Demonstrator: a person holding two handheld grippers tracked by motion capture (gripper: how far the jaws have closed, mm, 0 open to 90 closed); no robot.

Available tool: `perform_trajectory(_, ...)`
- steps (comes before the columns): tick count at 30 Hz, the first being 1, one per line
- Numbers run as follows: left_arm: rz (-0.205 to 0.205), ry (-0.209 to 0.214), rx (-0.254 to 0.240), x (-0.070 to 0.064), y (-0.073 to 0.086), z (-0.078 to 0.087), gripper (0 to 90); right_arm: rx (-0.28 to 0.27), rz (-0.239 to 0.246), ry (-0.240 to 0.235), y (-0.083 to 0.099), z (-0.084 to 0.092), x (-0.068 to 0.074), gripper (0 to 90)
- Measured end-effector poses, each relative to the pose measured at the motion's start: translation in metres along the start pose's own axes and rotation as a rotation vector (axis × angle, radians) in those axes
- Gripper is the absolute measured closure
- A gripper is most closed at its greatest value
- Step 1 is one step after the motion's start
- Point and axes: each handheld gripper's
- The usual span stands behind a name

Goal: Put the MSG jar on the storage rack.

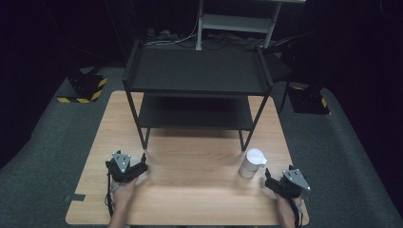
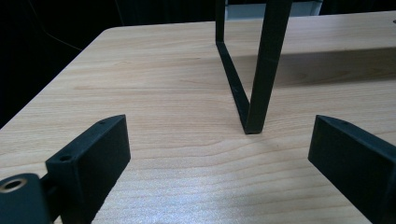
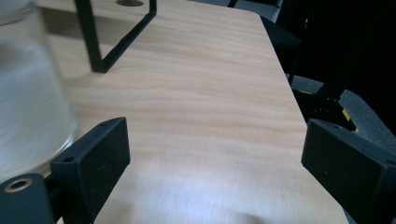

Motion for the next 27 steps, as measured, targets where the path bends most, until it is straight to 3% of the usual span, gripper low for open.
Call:
perform_trajectory(9,-0.002,0.000,0.001,0.000,0.000,0.000,5.8,0.003,0.006,-0.052,0.009,0.027,0.009,7.5)
perform_trajectory(17,0.000,0.001,0.000,0.000,0.000,0.000,5.8,-0.020,-0.011,-0.141,0.014,0.048,0.018,7.4)
perform_trajectory(21,0.002,0.002,0.000,0.000,0.000,0.000,5.8,-0.030,-0.003,-0.227,0.010,0.048,0.019,7.2)
perform_trajectory(27,0.004,0.002,-0.002,0.001,0.000,0.000,5.8,-0.048,0.003,-0.302,0.001,0.033,0.016,6.9)
Point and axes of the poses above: each handheld gripper's, and its own axes: z roughly backward along the jaws, y roughly out of its underside, x roughly to its left, and after that the axes turned 13 degrees about -y, right-handed
